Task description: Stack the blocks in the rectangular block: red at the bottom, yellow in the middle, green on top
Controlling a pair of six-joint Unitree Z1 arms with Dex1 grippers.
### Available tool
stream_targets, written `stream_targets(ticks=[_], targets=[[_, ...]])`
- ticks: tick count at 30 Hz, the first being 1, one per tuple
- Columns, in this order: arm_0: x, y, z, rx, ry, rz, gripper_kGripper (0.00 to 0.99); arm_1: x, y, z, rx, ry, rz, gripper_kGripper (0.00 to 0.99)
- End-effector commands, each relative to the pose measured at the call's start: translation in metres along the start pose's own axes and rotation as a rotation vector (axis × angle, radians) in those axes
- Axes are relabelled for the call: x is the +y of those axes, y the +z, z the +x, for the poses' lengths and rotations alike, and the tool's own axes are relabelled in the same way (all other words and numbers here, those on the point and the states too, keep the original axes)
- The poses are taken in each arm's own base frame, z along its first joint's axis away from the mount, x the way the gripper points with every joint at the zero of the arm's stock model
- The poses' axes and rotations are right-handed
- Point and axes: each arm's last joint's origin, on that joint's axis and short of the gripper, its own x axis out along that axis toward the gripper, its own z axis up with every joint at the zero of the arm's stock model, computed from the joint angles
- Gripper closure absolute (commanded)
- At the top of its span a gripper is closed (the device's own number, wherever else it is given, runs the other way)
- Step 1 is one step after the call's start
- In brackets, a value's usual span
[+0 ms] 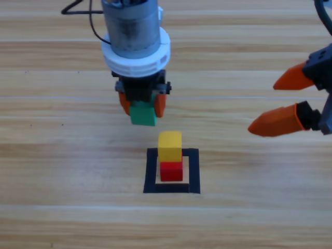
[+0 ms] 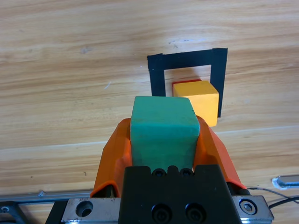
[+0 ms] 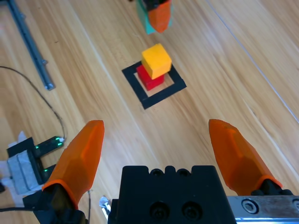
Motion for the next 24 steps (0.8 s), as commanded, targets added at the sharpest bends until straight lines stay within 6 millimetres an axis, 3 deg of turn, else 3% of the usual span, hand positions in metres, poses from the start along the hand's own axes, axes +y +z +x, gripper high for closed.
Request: stream_targets(ticks=[1,24], targets=[[-0.023,-0.007,0.025,0.047,0.026,0.007,0.924,0.001,-0.007,-0.02,-0.005,0.025,-0.016,0.007],[-0.041,-0.007,0.038,0.064,0.016,-0.1,0.919,0.002,-0.01,-0.023,0.006,0.028,-0.036,0.007]])
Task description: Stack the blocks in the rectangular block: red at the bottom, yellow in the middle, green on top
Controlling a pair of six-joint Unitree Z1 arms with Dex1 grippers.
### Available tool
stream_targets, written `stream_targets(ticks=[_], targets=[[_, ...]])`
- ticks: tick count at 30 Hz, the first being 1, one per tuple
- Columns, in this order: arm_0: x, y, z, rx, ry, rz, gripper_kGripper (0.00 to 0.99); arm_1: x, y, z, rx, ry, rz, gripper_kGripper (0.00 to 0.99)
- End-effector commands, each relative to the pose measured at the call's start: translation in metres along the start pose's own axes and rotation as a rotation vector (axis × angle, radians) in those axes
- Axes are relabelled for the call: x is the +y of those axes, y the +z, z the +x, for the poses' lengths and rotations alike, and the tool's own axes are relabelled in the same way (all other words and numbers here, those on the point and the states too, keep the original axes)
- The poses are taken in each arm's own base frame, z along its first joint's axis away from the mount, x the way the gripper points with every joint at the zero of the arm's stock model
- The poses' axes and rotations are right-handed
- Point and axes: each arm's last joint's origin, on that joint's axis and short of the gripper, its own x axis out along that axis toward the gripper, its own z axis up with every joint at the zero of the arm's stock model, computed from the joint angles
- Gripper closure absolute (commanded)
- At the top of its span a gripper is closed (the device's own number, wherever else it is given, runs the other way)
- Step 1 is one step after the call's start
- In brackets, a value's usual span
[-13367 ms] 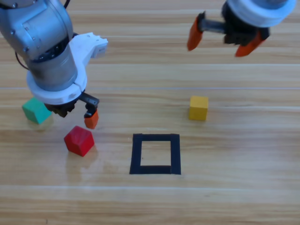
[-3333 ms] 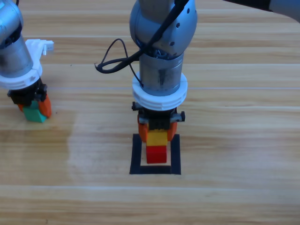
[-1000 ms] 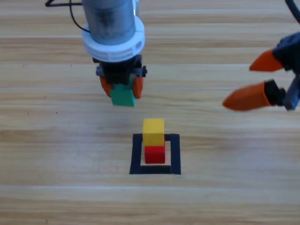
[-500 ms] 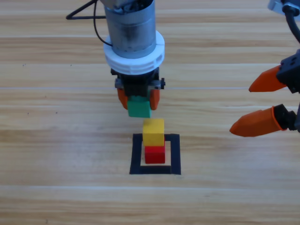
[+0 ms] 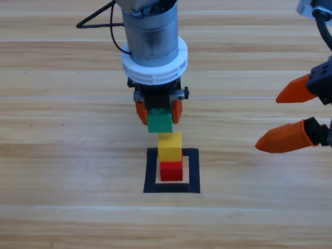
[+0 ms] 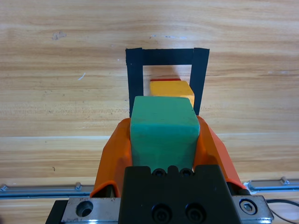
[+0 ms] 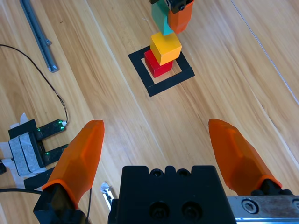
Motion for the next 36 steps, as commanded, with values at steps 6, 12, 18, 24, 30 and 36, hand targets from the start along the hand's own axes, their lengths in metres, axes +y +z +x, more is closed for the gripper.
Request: stream_targets(ticks=[6,12,18,24,30,36], targets=[[-0.028,-0.012,0.033,0.037,0.038,0.021,0.919,0.001,-0.005,-0.023,-0.042,-0.007,-0.003,0.005],[-0.031,-0.012,0.035,0.034,0.041,0.024,0.919,0.002,-0.005,-0.023,-0.041,-0.007,-0.004,0.007],[-0.03,-0.013,0.037,0.035,0.047,0.029,0.919,0.002,-0.005,-0.023,-0.042,-0.007,-0.005,0.005],[-0.03,-0.013,0.037,0.034,0.051,0.032,0.919,0.002,-0.006,-0.023,-0.041,-0.007,-0.003,0.005],[-0.029,-0.013,0.038,0.033,0.058,0.039,0.919,0.002,-0.006,-0.023,-0.041,-0.007,-0.004,0.007],[-0.028,-0.013,0.041,0.036,0.069,0.043,0.921,0.002,-0.006,-0.023,-0.039,-0.006,-0.004,0.005]])
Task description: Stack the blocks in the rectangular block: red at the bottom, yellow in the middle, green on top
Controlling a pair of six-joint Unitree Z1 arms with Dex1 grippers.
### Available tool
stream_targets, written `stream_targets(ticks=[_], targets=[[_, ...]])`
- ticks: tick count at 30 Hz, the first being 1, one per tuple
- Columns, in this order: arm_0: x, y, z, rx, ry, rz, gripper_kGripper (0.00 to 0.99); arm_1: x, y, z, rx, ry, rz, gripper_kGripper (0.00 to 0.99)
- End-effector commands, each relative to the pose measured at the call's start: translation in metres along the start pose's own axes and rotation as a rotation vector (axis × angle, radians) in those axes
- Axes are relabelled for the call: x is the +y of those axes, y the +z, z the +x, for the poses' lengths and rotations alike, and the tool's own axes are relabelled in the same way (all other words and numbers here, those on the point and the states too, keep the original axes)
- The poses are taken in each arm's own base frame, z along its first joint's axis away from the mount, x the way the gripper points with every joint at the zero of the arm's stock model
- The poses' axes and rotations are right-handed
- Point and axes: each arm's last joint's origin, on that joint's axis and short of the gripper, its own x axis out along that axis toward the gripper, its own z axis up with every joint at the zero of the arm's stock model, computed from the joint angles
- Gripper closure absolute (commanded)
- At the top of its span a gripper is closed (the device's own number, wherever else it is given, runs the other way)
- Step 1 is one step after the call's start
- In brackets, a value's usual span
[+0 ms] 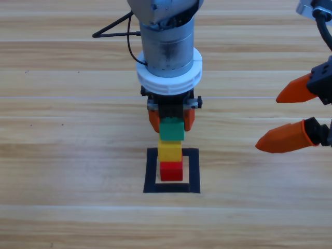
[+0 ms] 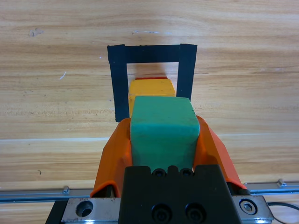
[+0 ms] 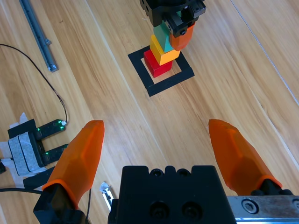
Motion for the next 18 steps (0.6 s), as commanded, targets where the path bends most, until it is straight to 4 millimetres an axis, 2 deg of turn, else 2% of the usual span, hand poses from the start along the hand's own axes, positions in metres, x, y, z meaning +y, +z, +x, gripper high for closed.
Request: stream_targets(ticks=[1,18], targets=[[-0.0093,-0.0058,0.0291,0.034,0.068,0.034,0.921,0.0015,-0.0054,-0.0227,-0.04,-0.007,-0.001,0.007],[-0.0097,-0.0057,0.037,0.043,0.086,0.035,0.921,0.0006,-0.0049,-0.0194,-0.031,-0.005,0.003,0.007]])
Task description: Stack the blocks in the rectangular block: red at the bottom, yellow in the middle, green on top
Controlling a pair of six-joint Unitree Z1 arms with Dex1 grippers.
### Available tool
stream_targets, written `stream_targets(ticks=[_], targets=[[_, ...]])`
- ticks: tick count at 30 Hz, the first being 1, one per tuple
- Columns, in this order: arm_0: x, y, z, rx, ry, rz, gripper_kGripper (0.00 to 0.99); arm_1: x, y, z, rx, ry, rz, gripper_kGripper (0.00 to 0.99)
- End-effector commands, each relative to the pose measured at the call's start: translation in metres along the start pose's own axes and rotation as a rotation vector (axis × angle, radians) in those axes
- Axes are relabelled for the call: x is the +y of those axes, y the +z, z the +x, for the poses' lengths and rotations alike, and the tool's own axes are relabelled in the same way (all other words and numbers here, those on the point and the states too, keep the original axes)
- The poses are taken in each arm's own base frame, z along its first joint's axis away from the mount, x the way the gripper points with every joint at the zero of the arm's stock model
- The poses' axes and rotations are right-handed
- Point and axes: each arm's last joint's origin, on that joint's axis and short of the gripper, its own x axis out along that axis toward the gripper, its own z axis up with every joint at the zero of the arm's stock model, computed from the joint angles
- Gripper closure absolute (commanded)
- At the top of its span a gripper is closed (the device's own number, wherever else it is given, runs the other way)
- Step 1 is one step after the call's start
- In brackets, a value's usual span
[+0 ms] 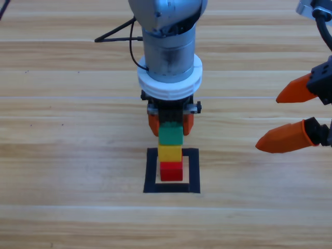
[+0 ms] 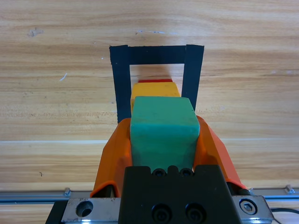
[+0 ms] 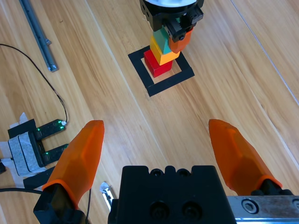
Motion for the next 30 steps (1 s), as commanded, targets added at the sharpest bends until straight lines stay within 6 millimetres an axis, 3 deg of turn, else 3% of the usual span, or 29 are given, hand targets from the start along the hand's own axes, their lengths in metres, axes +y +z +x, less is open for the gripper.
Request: stream_targets(ticks=[1,10,11,14,15,26,30], targets=[[-0.009,-0.006,0.027,0.033,0.065,0.033,0.921,0.001,-0.005,-0.019,-0.031,-0.005,0.003,0.005],[-0.007,-0.007,0.022,0.027,0.062,0.033,0.89,0.0,-0.005,-0.019,-0.03,-0.005,0.002,0.005],[-0.007,-0.007,0.02,0.023,0.057,0.032,0.795,0.0,-0.005,-0.019,-0.03,-0.005,0.002,0.005],[-0.008,-0.01,0.015,0.016,0.046,0.035,0.139,0.0,-0.005,-0.018,-0.028,-0.004,0.002,0.005],[-0.008,-0.011,0.014,0.015,0.045,0.033,0.03,0.0,-0.005,-0.018,-0.028,-0.004,0.004,0.007],[-0.003,-0.018,-0.006,-0.007,0.021,0.034,0.0,0.0,-0.005,-0.018,-0.027,-0.004,0.003,0.005],[0.009,-0.038,-0.059,-0.096,-0.046,0.045,0.0,0.0,-0.005,-0.018,-0.027,-0.004,0.003,0.005]])
